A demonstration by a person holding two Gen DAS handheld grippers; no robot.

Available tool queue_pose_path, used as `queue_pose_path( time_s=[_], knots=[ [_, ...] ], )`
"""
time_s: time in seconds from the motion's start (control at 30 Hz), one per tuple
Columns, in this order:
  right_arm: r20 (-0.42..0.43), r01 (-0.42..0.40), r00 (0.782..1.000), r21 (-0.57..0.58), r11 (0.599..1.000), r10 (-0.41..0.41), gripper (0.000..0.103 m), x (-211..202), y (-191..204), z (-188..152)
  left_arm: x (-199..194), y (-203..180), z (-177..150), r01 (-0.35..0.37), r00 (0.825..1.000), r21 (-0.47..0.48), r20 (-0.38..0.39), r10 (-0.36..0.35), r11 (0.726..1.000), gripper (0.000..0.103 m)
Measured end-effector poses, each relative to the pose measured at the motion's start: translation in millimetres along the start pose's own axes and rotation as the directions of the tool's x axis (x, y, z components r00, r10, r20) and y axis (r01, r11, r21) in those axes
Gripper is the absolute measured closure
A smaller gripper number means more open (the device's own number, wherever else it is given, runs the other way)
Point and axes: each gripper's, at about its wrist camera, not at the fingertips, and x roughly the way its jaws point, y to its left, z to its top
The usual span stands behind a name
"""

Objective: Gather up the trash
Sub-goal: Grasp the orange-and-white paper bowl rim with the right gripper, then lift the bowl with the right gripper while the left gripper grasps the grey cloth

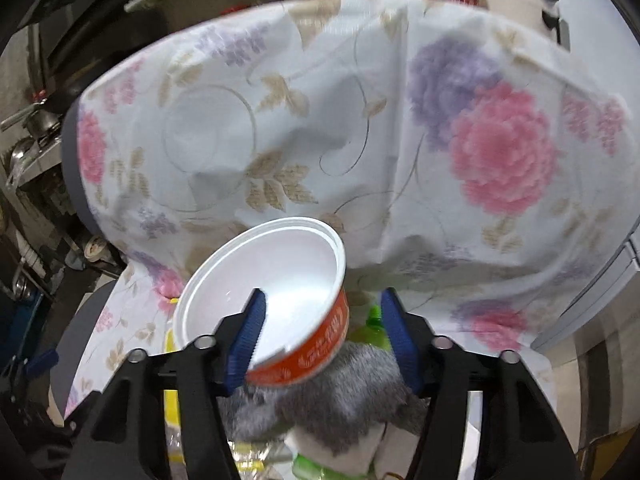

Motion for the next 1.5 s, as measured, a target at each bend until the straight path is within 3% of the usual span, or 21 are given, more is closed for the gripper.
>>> queue_pose_path(
  time_s=[0.13, 0.2, 0.23, 0.4, 0.5, 0.53, 0.6, 0.8, 0.97, 1.07, 1.13, 1.2, 1.27, 1.37, 1.5],
  knots=[
    [-0.051, -0.024, 0.998, 0.078, 0.997, 0.028, 0.079, 20.2, -5.5, 0.8, 5.2, -3.3, -2.3, 0.029, 0.999, 0.008, -0.018, -0.029, 1.000, 0.006],
    [-0.021, -0.046, 0.999, 0.102, 0.994, 0.048, 0.094, 16.1, -6.6, 1.3, 2.9, -4.1, -6.1, 0.032, 0.999, 0.007, -0.021, -0.032, 0.999, 0.006],
    [-0.008, -0.079, 0.997, 0.119, 0.990, 0.081, 0.097, 11.9, -8.6, 2.0, 0.9, -4.2, -7.7, 0.032, 0.999, 0.007, -0.018, -0.032, 0.999, 0.006],
    [0.134, -0.128, 0.985, 0.142, 0.982, 0.109, 0.097, -37.8, -11.4, 4.4, -15.5, -9.9, -16.3, 0.045, 0.999, 0.031, 0.012, -0.045, 0.999, 0.006],
    [0.226, -0.091, 0.972, 0.148, 0.985, 0.056, 0.097, -83.8, -27.0, -8.3, -23.2, -20.9, -21.2, 0.076, 0.996, 0.058, 0.033, -0.078, 0.995, 0.007],
    [0.244, -0.072, 0.969, 0.150, 0.986, 0.034, 0.097, -92.9, -32.7, -14.7, -25.2, -26.5, -22.5, 0.099, 0.994, 0.071, 0.037, -0.102, 0.993, 0.008],
    [0.269, -0.031, 0.963, 0.165, 0.986, -0.015, 0.097, -113.3, -52.0, -35.9, -26.6, -36.3, -24.6, 0.153, 0.987, 0.087, 0.029, -0.156, 0.984, 0.022],
    [0.240, 0.031, 0.967, 0.243, 0.970, -0.091, 0.097, -132.7, -109.6, -92.1, -21.8, -82.0, -11.1, 0.294, 0.953, 0.173, 0.019, -0.301, 0.940, 0.053],
    [0.210, 0.034, 0.973, 0.302, 0.953, -0.101, 0.097, -133.1, -145.5, -124.0, -6.7, -130.7, -2.6, 0.327, 0.940, 0.327, -0.021, -0.339, 0.887, 0.054],
    [0.201, 0.025, 0.975, 0.326, 0.945, -0.095, 0.097, -128.9, -157.2, -130.9, 9.5, -151.6, 3.2, 0.303, 0.950, 0.396, -0.050, -0.309, 0.867, 0.055],
    [0.201, 0.021, 0.975, 0.337, 0.941, -0.094, 0.097, -127.1, -161.5, -134.4, 20.4, -160.6, 6.9, 0.274, 0.959, 0.437, -0.062, -0.276, 0.857, 0.062],
    [0.202, 0.018, 0.975, 0.348, 0.937, -0.094, 0.097, -126.1, -164.8, -135.5, 31.1, -165.5, 10.3, 0.291, 0.955, 0.453, -0.095, -0.279, 0.843, 0.085],
    [0.206, 0.016, 0.974, 0.352, 0.936, -0.094, 0.097, -126.1, -167.2, -135.7, 35.9, -167.7, 14.4, 0.306, 0.951, 0.455, -0.105, -0.290, 0.836, 0.098],
    [0.217, 0.016, 0.971, 0.360, 0.933, -0.100, 0.097, -127.7, -168.3, -133.2, 27.5, -161.8, 29.9, 0.302, 0.948, 0.418, -0.033, -0.318, 0.857, 0.099],
    [0.247, 0.014, 0.962, 0.382, 0.924, -0.116, 0.097, -137.4, -172.4, -129.9, -17.4, -146.9, 55.2, 0.327, 0.915, 0.350, 0.116, -0.387, 0.878, 0.100]
  ],
)
